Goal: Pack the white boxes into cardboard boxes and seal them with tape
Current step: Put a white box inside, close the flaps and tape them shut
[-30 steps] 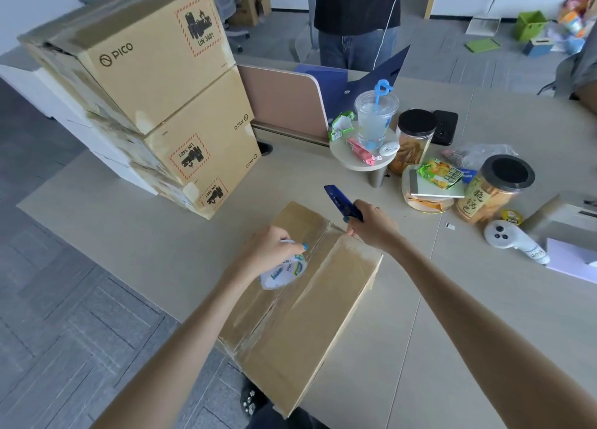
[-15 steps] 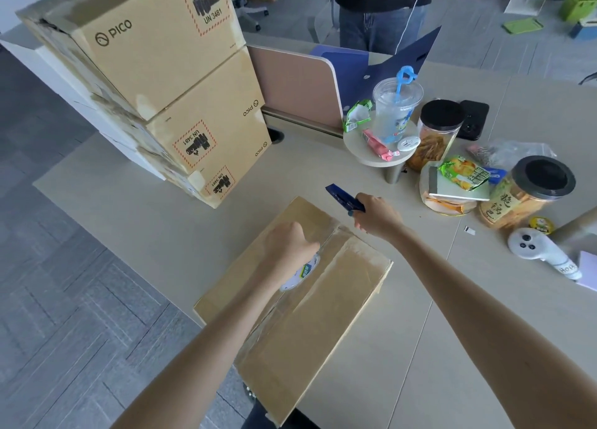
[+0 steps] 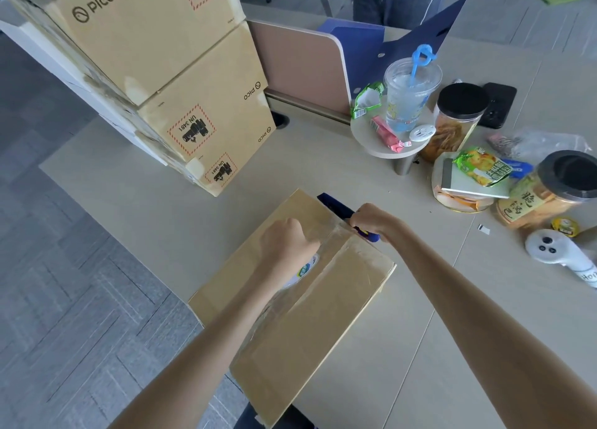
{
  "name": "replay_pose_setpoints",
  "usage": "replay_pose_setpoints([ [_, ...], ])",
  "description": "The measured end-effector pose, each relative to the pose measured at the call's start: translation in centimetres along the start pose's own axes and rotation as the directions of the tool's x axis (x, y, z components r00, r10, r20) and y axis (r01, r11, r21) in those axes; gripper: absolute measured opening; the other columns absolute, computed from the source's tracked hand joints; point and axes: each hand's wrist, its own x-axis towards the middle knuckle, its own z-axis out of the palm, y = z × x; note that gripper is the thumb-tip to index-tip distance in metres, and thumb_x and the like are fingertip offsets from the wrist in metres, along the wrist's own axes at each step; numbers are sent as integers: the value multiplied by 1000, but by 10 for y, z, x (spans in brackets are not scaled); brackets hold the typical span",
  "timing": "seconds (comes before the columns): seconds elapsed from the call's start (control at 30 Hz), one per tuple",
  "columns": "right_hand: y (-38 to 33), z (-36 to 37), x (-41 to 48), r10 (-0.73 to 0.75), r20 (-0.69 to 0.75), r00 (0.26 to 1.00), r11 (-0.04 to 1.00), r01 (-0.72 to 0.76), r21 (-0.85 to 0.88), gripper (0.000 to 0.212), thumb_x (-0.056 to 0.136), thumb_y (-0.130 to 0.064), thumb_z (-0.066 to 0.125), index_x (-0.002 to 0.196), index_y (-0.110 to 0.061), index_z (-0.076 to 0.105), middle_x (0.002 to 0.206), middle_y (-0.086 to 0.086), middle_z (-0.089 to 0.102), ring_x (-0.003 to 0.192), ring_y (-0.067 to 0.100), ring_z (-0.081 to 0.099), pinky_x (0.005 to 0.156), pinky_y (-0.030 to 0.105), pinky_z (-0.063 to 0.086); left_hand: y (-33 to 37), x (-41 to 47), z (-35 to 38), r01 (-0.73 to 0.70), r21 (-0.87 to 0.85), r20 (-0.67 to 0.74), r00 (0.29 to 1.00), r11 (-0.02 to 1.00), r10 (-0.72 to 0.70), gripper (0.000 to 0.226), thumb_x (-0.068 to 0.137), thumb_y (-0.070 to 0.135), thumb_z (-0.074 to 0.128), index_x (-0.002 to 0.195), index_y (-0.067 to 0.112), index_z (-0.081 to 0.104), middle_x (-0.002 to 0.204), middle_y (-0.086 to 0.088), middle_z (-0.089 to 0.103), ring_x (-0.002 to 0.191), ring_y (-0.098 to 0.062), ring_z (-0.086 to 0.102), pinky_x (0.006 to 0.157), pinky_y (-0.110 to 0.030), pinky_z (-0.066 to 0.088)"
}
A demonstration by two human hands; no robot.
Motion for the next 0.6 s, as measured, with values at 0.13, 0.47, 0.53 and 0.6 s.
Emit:
replay_pose_setpoints([
  [0.13, 10, -4, 9, 64, 184, 981, 978, -98, 182, 9, 92, -8, 54, 84, -6, 49, 68, 8, 46, 55, 17, 42, 53, 25, 33, 1, 1, 2, 7, 21, -3, 1000, 1000, -7, 43, 76, 20, 61, 54, 14, 24, 50, 2, 23, 50, -19, 20, 48, -27, 15],
  [0.47, 40, -2, 8, 78, 298, 951, 919, -185, 349, 24, 81, -54, 72, 94, -39, 57, 51, -1, 21, 41, 11, 19, 38, 21, 21, 5, 2, 3, 18, 84, -10, 1000, 996, -17, 41, 73, 19, 60, 53, 15, 24, 51, 2, 24, 54, -20, 21, 49, -26, 15],
  [0.53, 42, -3, 8, 28, 266, 964, 922, -128, 366, 29, 81, -53, 73, 92, -32, 56, 55, 1, 27, 44, 11, 23, 42, 22, 24, 5, 3, 4, 21, 87, -15, 1000, 996, -19, 42, 74, 21, 61, 53, 15, 25, 50, 2, 24, 53, -20, 21, 49, -26, 16],
  [0.6, 37, -8, 15, -28, 140, 990, 932, -24, 361, 45, 79, -45, 78, 94, -12, 51, 65, 3, 38, 51, 13, 31, 51, 26, 28, 6, 3, 4, 22, 91, -10, 1000, 996, -21, 42, 74, 20, 61, 53, 14, 25, 50, 2, 23, 52, -19, 20, 48, -26, 15],
])
